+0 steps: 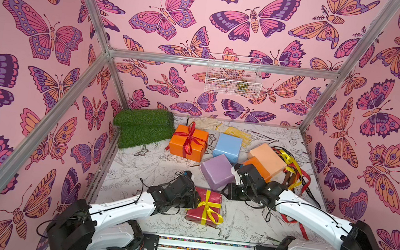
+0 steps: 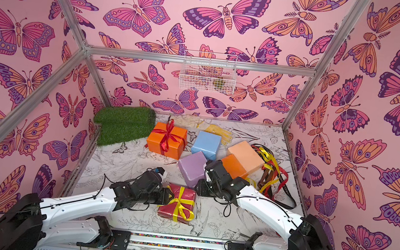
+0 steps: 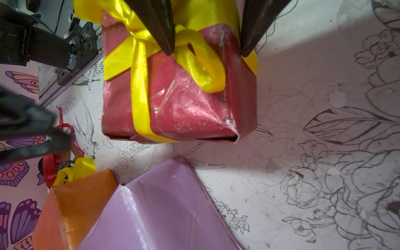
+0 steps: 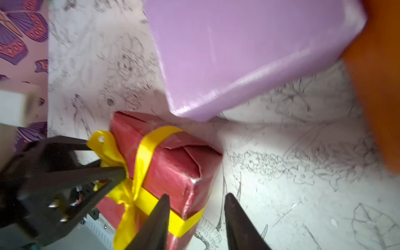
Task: Untie the ribbon bows on the gift boxes
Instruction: Move the gift box to the center of the board.
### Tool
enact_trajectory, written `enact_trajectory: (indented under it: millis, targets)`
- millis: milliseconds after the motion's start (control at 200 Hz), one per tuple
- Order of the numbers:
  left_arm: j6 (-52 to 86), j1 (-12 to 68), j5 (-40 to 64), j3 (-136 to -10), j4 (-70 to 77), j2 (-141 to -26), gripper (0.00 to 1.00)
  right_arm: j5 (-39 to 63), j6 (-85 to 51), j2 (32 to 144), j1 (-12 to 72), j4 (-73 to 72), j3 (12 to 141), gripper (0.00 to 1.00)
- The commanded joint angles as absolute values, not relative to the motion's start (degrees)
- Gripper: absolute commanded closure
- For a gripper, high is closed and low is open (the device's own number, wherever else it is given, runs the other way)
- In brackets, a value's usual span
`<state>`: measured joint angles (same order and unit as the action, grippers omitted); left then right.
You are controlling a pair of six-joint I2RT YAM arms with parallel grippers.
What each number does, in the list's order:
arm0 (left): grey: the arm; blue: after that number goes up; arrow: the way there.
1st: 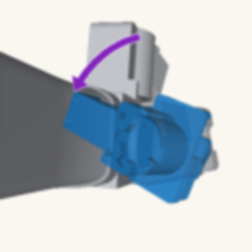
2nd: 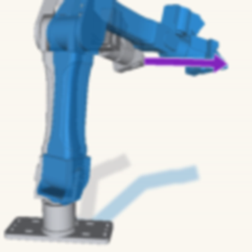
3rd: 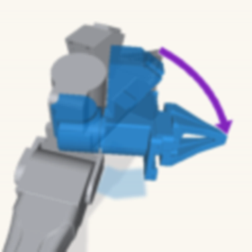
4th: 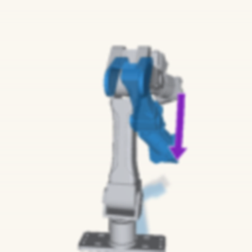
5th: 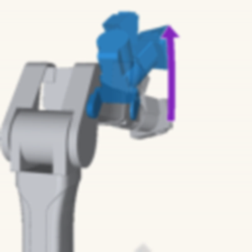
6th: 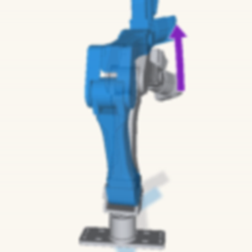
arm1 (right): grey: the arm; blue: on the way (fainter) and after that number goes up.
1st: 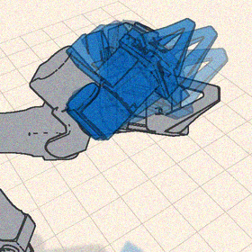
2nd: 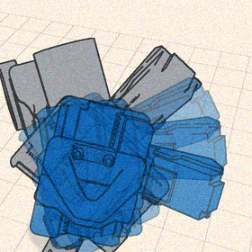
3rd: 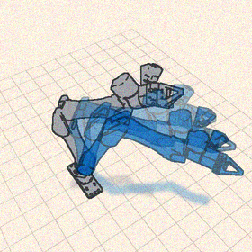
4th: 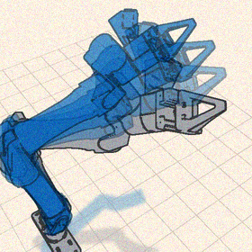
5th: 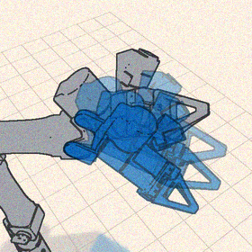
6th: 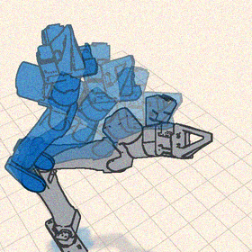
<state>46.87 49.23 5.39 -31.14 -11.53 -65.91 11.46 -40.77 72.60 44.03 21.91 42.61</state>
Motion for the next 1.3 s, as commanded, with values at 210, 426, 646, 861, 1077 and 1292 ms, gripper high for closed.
enact_trajectory:
  millis: [210, 426, 646, 861, 1077, 1292]
  targets:
    - [45.35, 50.62, 8.16, -34.16, -9.74, -71.81, 0.5, 13.51, -46.27, 72.37, 46.06, 14.43, 38.67, 0.57]
    - [45.43, 51.57, 9.4, -36.66, -7.73, -76.47, 0.5, 10.83, -46.48, 71.73, 45.88, 16.14, 38.74, 0.58]
    - [46.12, 51.68, 7.3, -37.35, -6.99, -76.63, 0.5, 1.1, -44.64, 67.57, 45.18, 30.03, 42.04, 0.59]
    - [46.42, 51.68, 6.68, -37.08, -6.94, -77.22, 0.5, -2.87, -43.64, 61.59, 45.18, 37.16, 44.76, 0.59]
    - [46.41, 51.68, 7.38, -38.11, -6.81, -78.51, 0.5, 4.86, -46.46, 64.91, 45.19, 27.11, 41.27, 0.46]
    - [46.41, 51.68, 7.12, -38.01, -6.79, -78.2, 0.5, 5.64, -47.11, 67.83, 45.2, 25.11, 39.68, 0.46]
